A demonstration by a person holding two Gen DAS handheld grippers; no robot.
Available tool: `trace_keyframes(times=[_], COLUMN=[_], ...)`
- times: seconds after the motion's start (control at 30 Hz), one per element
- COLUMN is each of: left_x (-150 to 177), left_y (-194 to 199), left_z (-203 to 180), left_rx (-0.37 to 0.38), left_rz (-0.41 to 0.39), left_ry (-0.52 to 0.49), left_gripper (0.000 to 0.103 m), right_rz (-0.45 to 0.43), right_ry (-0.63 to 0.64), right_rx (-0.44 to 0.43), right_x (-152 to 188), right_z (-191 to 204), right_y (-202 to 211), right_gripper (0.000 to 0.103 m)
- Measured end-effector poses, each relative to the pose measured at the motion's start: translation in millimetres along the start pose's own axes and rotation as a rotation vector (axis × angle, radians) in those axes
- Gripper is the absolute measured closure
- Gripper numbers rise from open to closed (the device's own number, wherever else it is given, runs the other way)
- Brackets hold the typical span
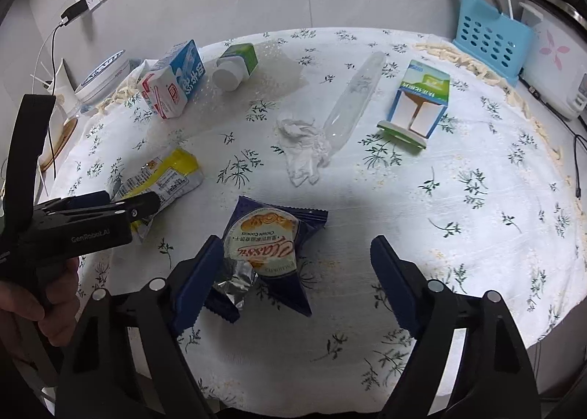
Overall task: Collect trash
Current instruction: 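Grasp the yellow-and-white snack bag with the left tool while the right tool grasps the blue snack bag, then carry both snack bags off the table down over the black trash bin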
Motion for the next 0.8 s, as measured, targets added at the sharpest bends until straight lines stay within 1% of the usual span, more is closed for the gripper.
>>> trace_keyframes(times=[0.03, 0.1, 0.23, 0.3, 0.33, 0.4, 0.6, 0.63, 0.8], left_x=[-1.0, -2.3, -4.0, -5.5, -7.4, -9.2, -8.6, -8.3, -7.3], left_y=[-2.2, -7.4, -10.6, -9.8, -10.1, -9.8, -7.4, -7.1, -6.0], left_z=[-0.1, -0.5, -3.6, -4.5, -4.9, -4.4, -2.3, -2.3, -2.4], left_rx=[0.003, 0.009, -0.005, -0.007, -0.004, -0.005, -0.017, -0.019, -0.020], left_rz=[0.001, 0.005, -0.012, -0.016, -0.017, -0.010, -0.006, -0.006, -0.014], left_ry=[-0.001, -0.004, -0.018, -0.014, -0.009, -0.006, -0.008, -0.008, -0.014], left_gripper=[0.010, 0.011, 0.013, 0.021, 0.022, 0.027, 0.034, 0.034, 0.037], right_rz=[0.003, 0.010, 0.011, 0.017, 0.019, 0.020, 0.033, 0.032, 0.026], right_ry=[-0.001, -0.001, -0.010, -0.015, -0.017, -0.014, -0.026, -0.030, -0.038], right_rx=[-0.008, -0.022, -0.043, -0.052, -0.059, -0.065, -0.069, -0.073, -0.074], right_x=[-0.2, -0.2, -1.4, -1.9, -2.1, -1.7, -0.2, -0.4, -1.0], right_z=[0.9, 2.0, 2.5, 2.3, 2.5, 4.1, 3.7, 2.9, 1.1], right_y=[-2.4, -6.1, -10.6, -13.0, -14.3, -15.6, -23.0, -23.6, -24.6], right_gripper=[0.028, 0.034, 0.044, 0.049, 0.050, 0.057, 0.070, 0.074, 0.082])
Point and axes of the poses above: each gripper's, at about its wrist camera, not at the fingertips, and y roughly against the way its jaws point, z to its left, x to its underside, the point moved 1 cm from there along -y, roughly the way its jaws point, and after that the axes turned 13 degrees about x, right-handed, at the moved point
